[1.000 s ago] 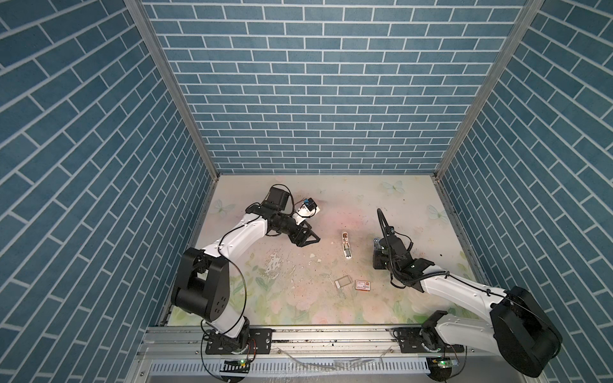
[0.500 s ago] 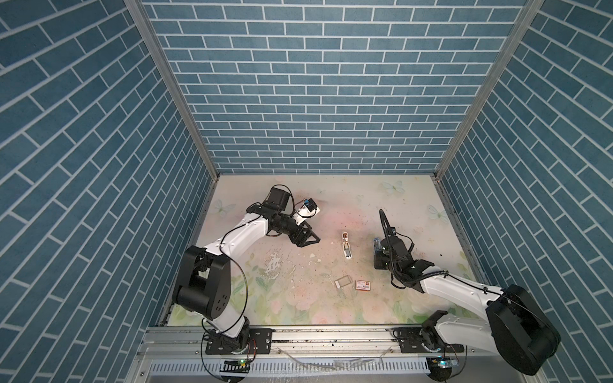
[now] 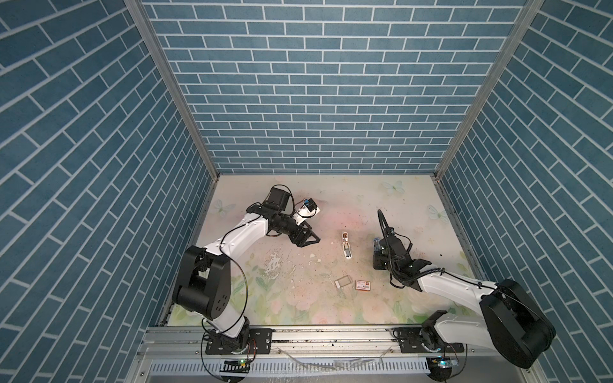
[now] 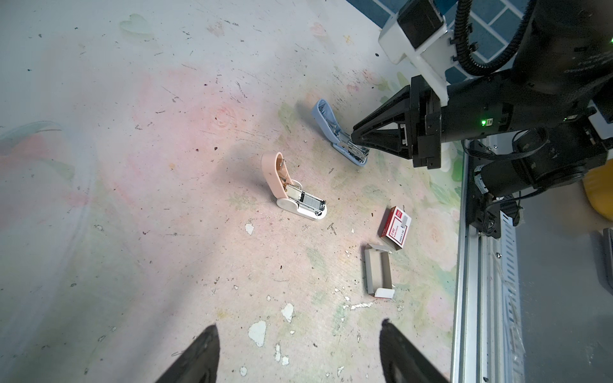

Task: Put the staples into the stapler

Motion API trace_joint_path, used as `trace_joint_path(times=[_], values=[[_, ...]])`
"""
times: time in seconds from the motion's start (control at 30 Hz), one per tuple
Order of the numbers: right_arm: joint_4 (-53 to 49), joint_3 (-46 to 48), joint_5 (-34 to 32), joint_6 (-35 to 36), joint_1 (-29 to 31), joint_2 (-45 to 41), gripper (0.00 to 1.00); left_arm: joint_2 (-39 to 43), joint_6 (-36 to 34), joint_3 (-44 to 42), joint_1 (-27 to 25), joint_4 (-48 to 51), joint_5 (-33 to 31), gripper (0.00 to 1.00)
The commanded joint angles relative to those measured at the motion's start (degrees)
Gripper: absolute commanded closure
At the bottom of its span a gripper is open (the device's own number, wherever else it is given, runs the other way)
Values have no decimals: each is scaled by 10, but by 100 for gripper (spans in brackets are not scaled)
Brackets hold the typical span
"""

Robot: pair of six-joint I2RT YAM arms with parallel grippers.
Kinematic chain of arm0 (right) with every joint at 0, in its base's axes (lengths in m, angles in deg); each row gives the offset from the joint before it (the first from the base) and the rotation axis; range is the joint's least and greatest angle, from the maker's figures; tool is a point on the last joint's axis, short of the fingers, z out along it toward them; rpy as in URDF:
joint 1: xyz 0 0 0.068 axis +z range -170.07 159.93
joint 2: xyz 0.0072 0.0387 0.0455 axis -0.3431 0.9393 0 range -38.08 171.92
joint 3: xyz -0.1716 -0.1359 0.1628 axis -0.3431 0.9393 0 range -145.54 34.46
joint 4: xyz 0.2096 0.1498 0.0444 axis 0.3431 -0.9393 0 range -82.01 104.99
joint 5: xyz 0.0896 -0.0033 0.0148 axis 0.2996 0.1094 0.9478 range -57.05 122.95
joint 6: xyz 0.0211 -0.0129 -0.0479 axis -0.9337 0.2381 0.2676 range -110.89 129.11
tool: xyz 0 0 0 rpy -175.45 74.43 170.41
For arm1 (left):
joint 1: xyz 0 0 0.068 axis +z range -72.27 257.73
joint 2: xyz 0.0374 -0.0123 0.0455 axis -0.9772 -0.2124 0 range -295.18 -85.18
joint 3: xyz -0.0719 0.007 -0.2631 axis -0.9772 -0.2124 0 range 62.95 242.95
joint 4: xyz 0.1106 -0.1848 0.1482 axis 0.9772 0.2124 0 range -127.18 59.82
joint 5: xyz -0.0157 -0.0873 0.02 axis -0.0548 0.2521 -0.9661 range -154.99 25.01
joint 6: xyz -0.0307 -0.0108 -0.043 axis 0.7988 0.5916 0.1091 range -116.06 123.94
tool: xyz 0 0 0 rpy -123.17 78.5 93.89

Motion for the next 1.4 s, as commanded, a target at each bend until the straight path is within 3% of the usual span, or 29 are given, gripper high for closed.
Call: trace_joint_path(times=[0.0,1.37], values=[[5,9,-1,19,-3,5,91,-8,-5,-7,1,0,6,23],[-7,12,-14,30,-3,10,91,-13,-7,-8,1,-2,3,23]])
